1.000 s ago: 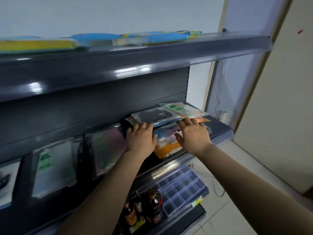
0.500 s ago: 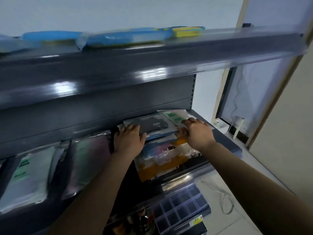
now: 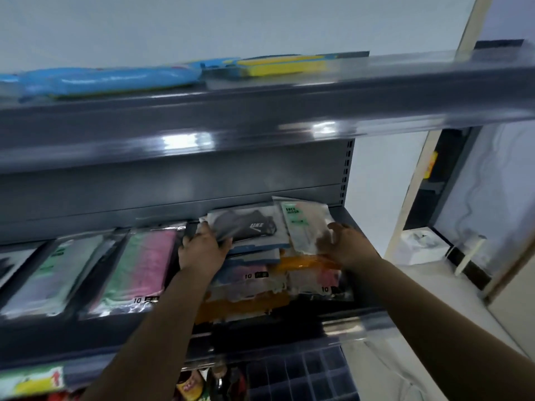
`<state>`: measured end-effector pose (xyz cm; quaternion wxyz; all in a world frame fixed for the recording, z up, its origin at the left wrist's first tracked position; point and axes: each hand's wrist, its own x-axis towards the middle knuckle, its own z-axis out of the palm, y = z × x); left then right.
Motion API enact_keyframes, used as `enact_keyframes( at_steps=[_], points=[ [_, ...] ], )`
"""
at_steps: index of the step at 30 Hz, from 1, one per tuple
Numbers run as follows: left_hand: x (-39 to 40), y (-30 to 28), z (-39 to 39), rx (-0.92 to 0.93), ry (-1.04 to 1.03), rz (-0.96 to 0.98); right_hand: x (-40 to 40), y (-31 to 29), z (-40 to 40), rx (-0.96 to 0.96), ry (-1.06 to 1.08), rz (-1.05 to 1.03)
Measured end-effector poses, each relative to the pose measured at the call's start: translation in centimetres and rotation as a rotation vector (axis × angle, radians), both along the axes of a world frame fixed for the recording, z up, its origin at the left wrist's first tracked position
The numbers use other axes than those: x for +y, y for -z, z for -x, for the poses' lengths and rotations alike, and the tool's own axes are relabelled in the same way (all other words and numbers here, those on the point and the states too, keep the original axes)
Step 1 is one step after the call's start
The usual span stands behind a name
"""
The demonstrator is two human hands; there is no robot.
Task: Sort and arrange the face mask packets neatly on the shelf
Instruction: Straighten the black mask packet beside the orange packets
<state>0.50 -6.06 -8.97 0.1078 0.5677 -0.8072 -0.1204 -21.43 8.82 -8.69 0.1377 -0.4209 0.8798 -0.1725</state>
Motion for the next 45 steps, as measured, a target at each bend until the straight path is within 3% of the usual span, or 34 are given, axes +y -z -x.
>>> enact_keyframes(
  at_steps=[4,8,12,15,18,25,29,33,45],
  points=[
    [0.4,0.1,0.1,0.067,-0.038,-0.024,-0.1,0.5,1.1,-0.118,0.042,0.145],
    [0.7,0.0,0.0,0.28,-0.047,-0.033,0.1,0.4,1.8,-0.201,0.111,0.326],
    [1.6,0.2,-0.6,0.666,-0.138,-0.173,0.1,0.5,2.3,-0.463,0.19,0.427],
    [1.6,0.8,-1.4,0.962,-0.198,-0.302,-1.6,4.7,5.3,-0.661,0.206,0.518],
    [2.2,0.8,-1.8,0.975,-0.176,-0.29,-1.4,4.8,5.3,-0.661,0.137,0.532],
    [4.5,0.6,-2.7,0.961,-0.14,-0.157,2.1,0.7,2.2,-0.457,0.031,0.502],
    [5.7,0.8,-2.9,1.093,-0.093,-0.166,3.3,0.6,1.7,-0.419,0.016,0.558],
    [7.5,0.2,-3.5,1.268,-0.007,-0.21,3.9,0.6,1.2,-0.521,0.02,0.657],
    [9.6,-0.4,-11.9,1.433,-0.1,-0.034,0.2,-1.1,-5.9,-0.722,-0.245,0.783]
  ],
)
